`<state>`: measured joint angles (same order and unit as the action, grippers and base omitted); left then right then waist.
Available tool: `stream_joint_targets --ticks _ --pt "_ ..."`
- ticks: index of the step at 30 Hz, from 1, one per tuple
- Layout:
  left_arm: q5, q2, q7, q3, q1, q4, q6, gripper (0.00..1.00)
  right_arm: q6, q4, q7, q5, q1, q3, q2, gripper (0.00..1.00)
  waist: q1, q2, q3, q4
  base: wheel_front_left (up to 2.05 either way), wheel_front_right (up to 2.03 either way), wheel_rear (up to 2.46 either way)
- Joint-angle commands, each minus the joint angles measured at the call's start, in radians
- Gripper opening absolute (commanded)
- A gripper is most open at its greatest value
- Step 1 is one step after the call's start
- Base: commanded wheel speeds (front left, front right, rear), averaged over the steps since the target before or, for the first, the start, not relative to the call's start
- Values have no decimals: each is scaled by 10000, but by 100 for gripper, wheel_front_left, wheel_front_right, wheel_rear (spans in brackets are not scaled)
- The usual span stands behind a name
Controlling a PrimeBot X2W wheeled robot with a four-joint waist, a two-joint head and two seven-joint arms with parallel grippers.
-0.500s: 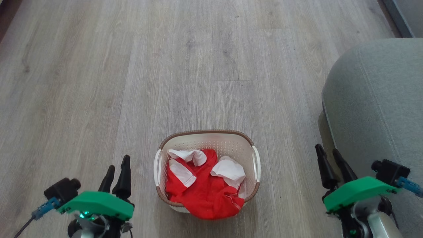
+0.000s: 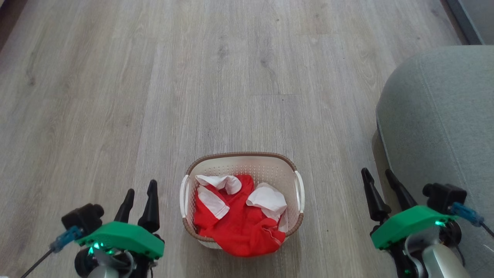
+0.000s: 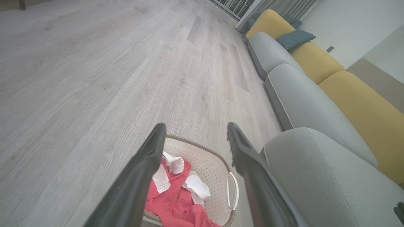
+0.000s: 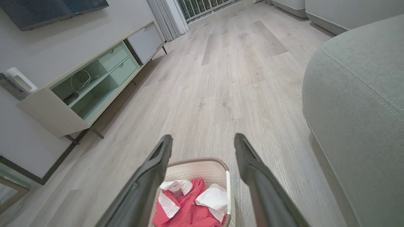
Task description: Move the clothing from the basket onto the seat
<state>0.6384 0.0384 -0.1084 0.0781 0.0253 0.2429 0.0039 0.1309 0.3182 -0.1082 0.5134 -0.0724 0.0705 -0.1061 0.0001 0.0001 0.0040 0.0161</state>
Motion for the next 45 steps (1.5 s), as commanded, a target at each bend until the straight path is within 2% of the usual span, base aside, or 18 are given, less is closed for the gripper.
stream_joint_targets --ticks 1,21,45 --pt "-348 123 -172 -120 350 -412 65 100 -1 -264 -163 -361 -461 141 -205 100 0 -1 1 1 0 0 0" --pt "-2805 133 -757 72 283 -586 341 100 -1 -131 -752 -2854 -280 -19 -75 100 -1 -1 22 -57 0 0 0" --pt "-5723 140 -1430 336 224 -791 599 100 -2 -102 -1431 -5856 -367 286 -75 100 -1 -1 88 -91 0 0 0"
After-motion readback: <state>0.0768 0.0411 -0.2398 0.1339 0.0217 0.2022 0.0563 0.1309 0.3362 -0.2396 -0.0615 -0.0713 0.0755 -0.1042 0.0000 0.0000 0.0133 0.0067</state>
